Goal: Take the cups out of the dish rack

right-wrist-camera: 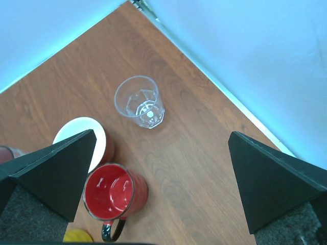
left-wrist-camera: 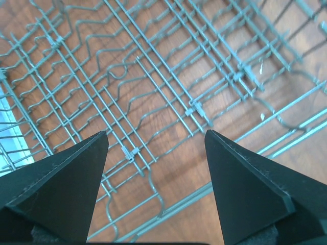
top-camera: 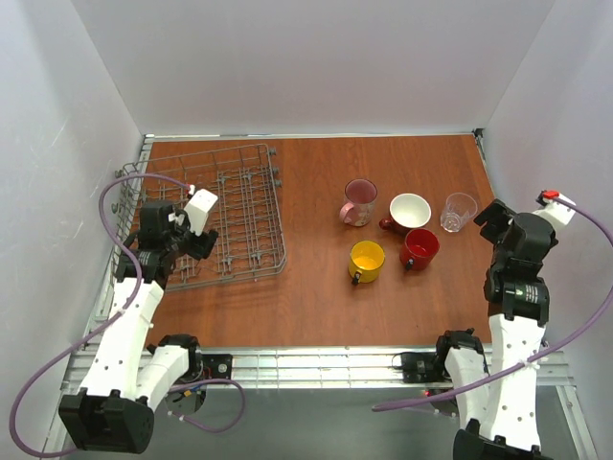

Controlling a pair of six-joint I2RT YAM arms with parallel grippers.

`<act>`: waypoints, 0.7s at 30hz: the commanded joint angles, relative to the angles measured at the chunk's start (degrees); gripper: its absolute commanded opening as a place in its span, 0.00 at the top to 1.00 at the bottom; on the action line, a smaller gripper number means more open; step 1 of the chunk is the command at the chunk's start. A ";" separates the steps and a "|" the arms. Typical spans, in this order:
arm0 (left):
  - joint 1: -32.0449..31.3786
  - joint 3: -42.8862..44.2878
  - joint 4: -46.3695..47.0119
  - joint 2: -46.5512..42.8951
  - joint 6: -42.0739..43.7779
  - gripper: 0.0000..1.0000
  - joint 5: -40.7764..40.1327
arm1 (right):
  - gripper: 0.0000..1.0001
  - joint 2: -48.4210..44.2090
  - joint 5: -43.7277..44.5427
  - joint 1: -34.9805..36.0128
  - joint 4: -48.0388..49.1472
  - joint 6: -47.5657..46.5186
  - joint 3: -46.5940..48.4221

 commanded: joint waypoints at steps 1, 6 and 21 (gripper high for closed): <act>0.98 -1.50 3.59 -4.15 -5.41 0.27 -1.82 | 0.01 0.23 5.00 0.70 2.65 2.41 -2.12; 2.56 -5.28 5.00 -7.05 -7.16 0.27 -7.54 | 0.02 -0.47 4.30 1.14 3.09 3.30 -3.70; 6.87 -4.32 4.47 -7.23 -8.49 0.27 -1.48 | 0.01 -2.50 5.97 2.02 4.14 5.41 -4.50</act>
